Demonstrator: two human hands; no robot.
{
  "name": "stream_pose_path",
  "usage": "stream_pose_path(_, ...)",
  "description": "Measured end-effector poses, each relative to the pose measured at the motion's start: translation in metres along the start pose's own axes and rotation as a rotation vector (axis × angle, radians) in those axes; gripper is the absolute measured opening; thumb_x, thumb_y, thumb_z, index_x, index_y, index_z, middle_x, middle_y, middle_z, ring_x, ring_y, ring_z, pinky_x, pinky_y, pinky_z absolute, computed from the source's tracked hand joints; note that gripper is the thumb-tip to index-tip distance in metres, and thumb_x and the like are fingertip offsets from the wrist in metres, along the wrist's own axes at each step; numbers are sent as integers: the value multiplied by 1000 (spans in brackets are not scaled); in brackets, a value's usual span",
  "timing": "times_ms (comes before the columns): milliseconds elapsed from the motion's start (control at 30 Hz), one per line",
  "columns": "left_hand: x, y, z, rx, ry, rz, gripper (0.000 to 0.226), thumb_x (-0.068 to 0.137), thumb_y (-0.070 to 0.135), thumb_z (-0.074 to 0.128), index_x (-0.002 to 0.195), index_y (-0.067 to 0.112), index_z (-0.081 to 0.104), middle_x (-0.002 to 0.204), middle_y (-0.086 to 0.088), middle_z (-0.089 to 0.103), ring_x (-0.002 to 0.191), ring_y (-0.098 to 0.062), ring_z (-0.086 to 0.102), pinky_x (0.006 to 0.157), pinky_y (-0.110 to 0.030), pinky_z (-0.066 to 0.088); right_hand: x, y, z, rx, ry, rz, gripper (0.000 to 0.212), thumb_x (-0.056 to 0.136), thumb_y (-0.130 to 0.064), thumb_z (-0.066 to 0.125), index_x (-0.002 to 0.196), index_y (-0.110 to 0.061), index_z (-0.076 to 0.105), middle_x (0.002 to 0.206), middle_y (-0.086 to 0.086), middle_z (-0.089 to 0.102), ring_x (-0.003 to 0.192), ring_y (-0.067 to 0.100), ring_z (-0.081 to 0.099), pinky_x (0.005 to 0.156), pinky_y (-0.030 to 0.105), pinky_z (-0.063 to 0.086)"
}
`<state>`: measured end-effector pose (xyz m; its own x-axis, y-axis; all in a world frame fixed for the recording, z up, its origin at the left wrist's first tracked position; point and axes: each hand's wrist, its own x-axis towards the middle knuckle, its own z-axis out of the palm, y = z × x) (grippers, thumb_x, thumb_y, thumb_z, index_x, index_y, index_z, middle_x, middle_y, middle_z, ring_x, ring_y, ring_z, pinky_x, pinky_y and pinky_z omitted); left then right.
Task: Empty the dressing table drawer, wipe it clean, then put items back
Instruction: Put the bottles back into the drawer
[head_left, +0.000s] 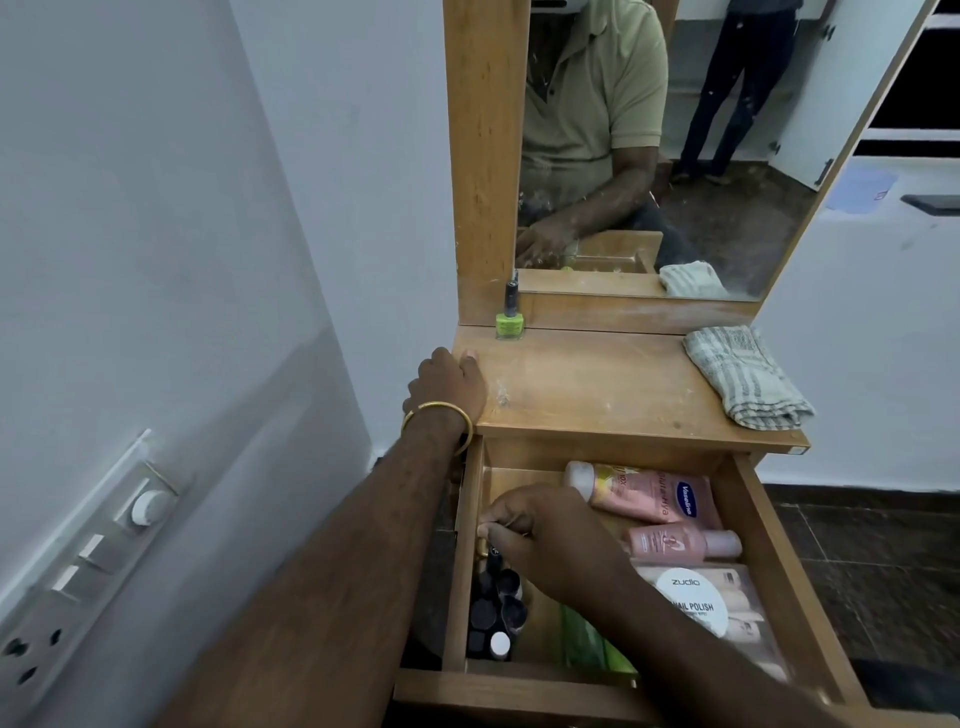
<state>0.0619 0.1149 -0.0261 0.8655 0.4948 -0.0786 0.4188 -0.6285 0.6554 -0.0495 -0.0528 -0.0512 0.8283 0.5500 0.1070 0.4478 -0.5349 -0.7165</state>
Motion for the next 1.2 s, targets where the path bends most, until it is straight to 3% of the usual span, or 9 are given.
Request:
stream_pose_path(133, 1, -1, 2, 7, 3, 0, 52, 101, 47, 31, 135, 10, 45, 138, -14, 49, 124, -39, 48, 102, -52, 40, 4, -6, -9, -30, 106, 42, 19, 85, -46, 64, 90, -30, 72, 82, -17, 68, 71, -2, 63, 64, 26, 57)
stream_pose_path(267, 3, -1, 2, 6, 4, 5, 51, 101, 46, 32, 133, 9, 45, 138, -16, 49, 123, -39, 48, 102, -52, 40, 42, -21, -49, -50, 356, 46, 9, 89, -36, 66, 95, -29, 67, 89, -14, 64, 74, 1, 59, 65, 24, 53)
stream_pose_path(367, 3, -1, 2, 9, 7, 16, 51, 101, 46, 32, 133, 8, 45, 137, -17, 50, 123, -39, 48, 102, -52, 40, 89, -23, -74, -189, 472, 27, 34, 87, -35, 71, 118, -23, 61, 110, -5, 63, 93, 11, 60, 75, 29, 52)
stream_pose_path(500, 2, -2, 2, 13, 13, 28, 50, 101, 46, 32, 130, 9, 47, 134, -16, 52, 119, -38, 51, 99, -53, 42, 137, -20, -83, -454, 480, 35, 58, 88, -32, 69, 140, -24, 45, 136, 1, 51, 113, 20, 56, 78, 30, 51)
stream_pose_path(700, 1, -1, 1, 32, 22, 36, 50, 101, 47, 31, 127, 8, 48, 131, -16, 53, 117, -39, 52, 97, -52, 43, 163, -7, -74, -639, 458, -1, 56, 89, -28, 67, 141, -24, 45, 131, 5, 49, 99, 21, 58, 65, 33, 57)
stream_pose_path(800, 0, -1, 1, 36, 21, 37, 50, 101, 47, 31, 127, 8, 48, 131, -16, 53, 117, -39, 52, 97, -51, 43, 164, -7, -74, -580, 535, -57, 29, 89, -29, 68, 116, -19, 63, 108, 1, 61, 83, 16, 60, 62, 31, 55)
stream_pose_path(900, 0, -2, 1, 28, 20, 33, 50, 101, 47, 31, 128, 8, 48, 133, -16, 52, 119, -39, 51, 98, -51, 42, 156, -13, -77, -474, 542, -81, 10, 92, -24, 66, 97, -16, 67, 87, 1, 65, 73, 16, 59, 60, 31, 49)
stream_pose_path(1033, 0, -1, -1, 23, 9, 12, 49, 101, 45, 31, 129, 8, 47, 135, -17, 50, 121, -40, 49, 99, -50, 40, 122, -25, -81, -322, 600, -136, 10, 89, -22, 70, 96, -15, 71, 87, -1, 70, 76, 13, 62, 66, 33, 54)
stream_pose_path(1200, 0, 2, -1, 2, -6, -6, 48, 102, 42, 32, 133, 7, 44, 139, -17, 47, 125, -41, 45, 102, -50, 37, 44, -37, -71, -118, 519, -105, 16, 87, -20, 74, 103, -16, 72, 93, -5, 71, 77, 3, 63, 67, 19, 54)
